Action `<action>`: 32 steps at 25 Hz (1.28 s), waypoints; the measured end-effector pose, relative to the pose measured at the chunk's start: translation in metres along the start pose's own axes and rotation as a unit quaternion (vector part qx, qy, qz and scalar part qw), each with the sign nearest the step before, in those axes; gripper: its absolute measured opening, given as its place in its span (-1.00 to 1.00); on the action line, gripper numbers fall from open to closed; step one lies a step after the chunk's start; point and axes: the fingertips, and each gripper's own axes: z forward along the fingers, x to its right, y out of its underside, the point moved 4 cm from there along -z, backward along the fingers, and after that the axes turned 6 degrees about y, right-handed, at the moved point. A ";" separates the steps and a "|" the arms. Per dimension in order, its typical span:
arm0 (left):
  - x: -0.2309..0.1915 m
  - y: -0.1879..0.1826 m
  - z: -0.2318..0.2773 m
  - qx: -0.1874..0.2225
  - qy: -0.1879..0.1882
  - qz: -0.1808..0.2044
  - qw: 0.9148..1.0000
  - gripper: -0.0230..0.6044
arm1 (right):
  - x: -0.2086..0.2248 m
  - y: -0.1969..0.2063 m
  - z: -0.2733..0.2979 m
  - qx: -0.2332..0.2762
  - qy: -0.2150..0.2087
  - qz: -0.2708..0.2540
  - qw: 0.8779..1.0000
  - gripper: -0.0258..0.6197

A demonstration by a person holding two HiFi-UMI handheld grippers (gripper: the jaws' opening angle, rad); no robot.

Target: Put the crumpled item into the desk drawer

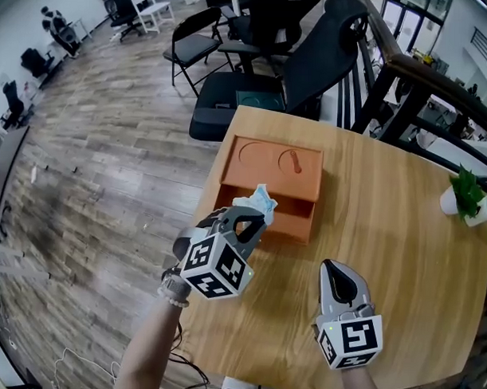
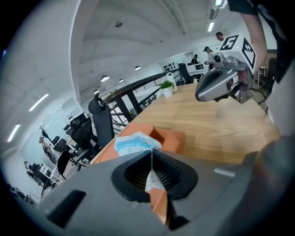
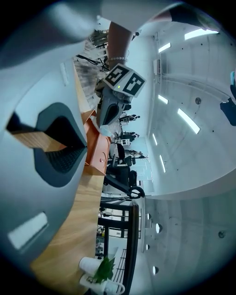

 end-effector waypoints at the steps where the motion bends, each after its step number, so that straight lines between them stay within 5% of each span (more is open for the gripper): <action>1: 0.002 0.002 0.007 -0.008 0.018 0.005 1.000 -0.86 | 0.002 0.001 -0.001 0.000 0.001 0.000 1.000 -0.90; 5: 0.006 0.007 0.032 -0.038 0.085 0.017 0.996 -0.86 | 0.011 0.006 -0.007 -0.002 0.010 0.006 1.000 -0.90; 16: 0.010 0.018 0.081 -0.144 0.172 0.077 0.971 -0.85 | 0.024 0.009 -0.013 -0.001 0.021 0.020 1.000 -0.90; 24: 0.011 0.021 0.093 -0.157 0.181 0.080 0.968 -0.81 | 0.032 0.016 -0.018 -0.010 0.023 0.027 0.999 -0.90; 32: 0.005 0.020 0.086 -0.157 0.194 0.054 0.967 -0.53 | 0.031 0.016 -0.021 -0.011 0.019 0.025 0.999 -0.90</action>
